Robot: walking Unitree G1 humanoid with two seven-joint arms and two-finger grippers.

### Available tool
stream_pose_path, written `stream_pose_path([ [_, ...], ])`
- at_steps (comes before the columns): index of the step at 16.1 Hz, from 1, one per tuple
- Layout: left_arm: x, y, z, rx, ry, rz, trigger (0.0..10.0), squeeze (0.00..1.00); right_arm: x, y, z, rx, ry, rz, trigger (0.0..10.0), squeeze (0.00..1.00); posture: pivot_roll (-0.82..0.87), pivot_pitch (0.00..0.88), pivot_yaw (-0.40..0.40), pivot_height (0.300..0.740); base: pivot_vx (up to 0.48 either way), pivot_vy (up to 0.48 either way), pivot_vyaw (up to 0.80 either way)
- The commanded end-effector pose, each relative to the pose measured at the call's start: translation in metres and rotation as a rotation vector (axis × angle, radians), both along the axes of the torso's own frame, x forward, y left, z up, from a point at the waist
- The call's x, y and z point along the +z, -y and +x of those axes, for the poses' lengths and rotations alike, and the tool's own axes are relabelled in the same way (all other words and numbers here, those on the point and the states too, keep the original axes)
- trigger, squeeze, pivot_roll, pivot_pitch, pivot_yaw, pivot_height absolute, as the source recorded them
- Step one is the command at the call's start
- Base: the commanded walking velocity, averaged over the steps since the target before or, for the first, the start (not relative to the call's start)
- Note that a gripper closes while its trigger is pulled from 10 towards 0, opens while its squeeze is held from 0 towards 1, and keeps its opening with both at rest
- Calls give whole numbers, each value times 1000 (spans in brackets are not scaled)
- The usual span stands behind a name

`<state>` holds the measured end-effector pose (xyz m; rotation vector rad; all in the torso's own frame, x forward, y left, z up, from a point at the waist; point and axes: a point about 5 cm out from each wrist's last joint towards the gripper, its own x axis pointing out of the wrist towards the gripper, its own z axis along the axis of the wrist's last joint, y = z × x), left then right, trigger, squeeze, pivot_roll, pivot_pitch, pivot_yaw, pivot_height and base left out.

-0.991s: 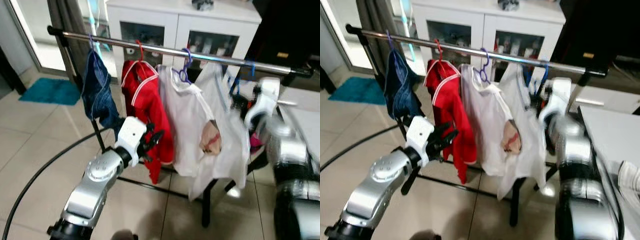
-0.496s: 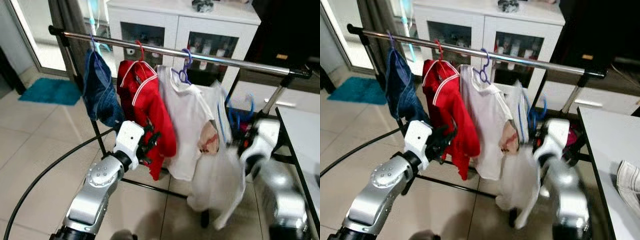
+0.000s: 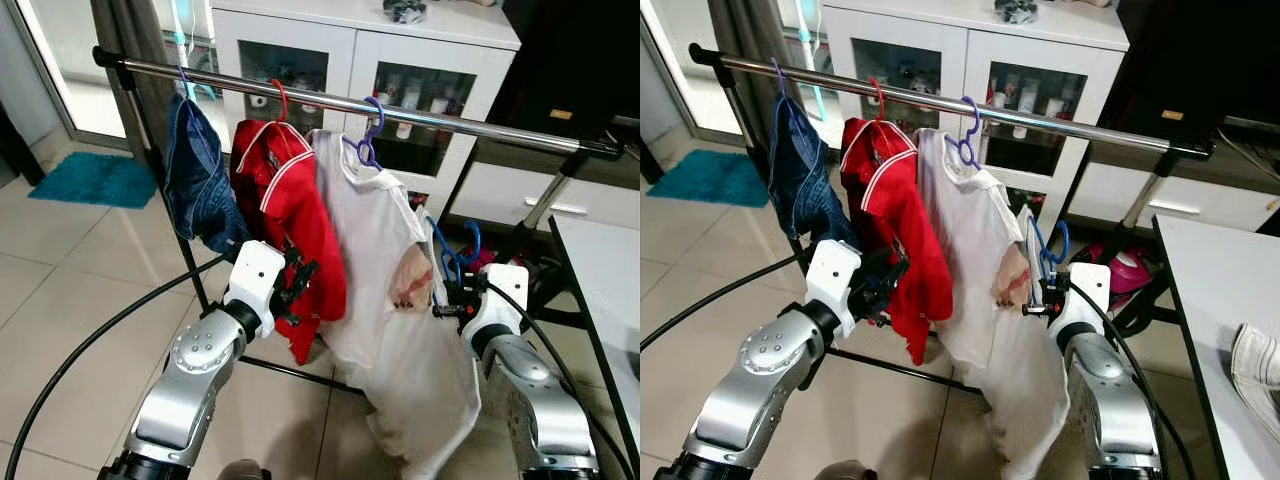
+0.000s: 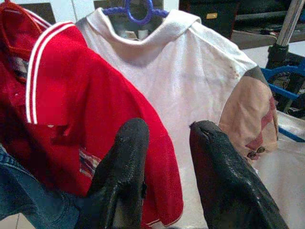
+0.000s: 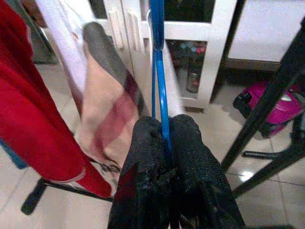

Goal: Hang hanger

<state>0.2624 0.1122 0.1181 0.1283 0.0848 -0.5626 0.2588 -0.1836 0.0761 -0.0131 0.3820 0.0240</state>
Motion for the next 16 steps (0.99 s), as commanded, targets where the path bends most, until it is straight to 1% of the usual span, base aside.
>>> stream_pose_path([
  [1, 0, 0, -1, 9, 5, 0, 10000, 0, 7, 6, 2, -19, 20, -38, 10000, 0, 75, 0, -99, 740, 0, 0, 0],
  [3, 0, -4, -1, 35, 5, -6, 10000, 0, 6, 7, 4, -47, 2, 3, 10000, 0, 79, 0, -114, 740, 0, 0, 0],
  [4, 1, -5, 0, 40, 7, -8, 10000, 0, 6, 7, 5, -42, 1, 0, 10000, 0, 79, 0, -116, 740, 0, 0, 0],
  [6, 1, -4, 1, 43, 6, -10, 10000, 0, 8, 5, 7, -27, -1, -10, 10000, 0, 80, 0, -116, 740, -285, 0, -478],
  [7, 1, -3, -1, 33, 0, -7, 10000, 0, 8, 5, 7, -28, -1, -5, 10000, 0, 81, 0, -107, 740, -292, 0, -413],
  [10, 0, -6, -2, 38, -6, -2, 10000, 0, 7, 4, 5, -40, -4, 8, 10000, 0, 82, 0, -100, 740, -295, 0, 0],
  [13, 0, -4, 0, 12, -9, 7, 10000, 0, 6, 2, 3, -53, -7, 21, 10000, 0, 73, 0, -81, 740, -324, 0, 0],
  [16, 1, -3, 3, 0, -9, 11, 10000, 0, 7, 3, 2, -64, -7, 21, 10000, 0, 62, 0, -63, 740, -314, 0, -452],
])
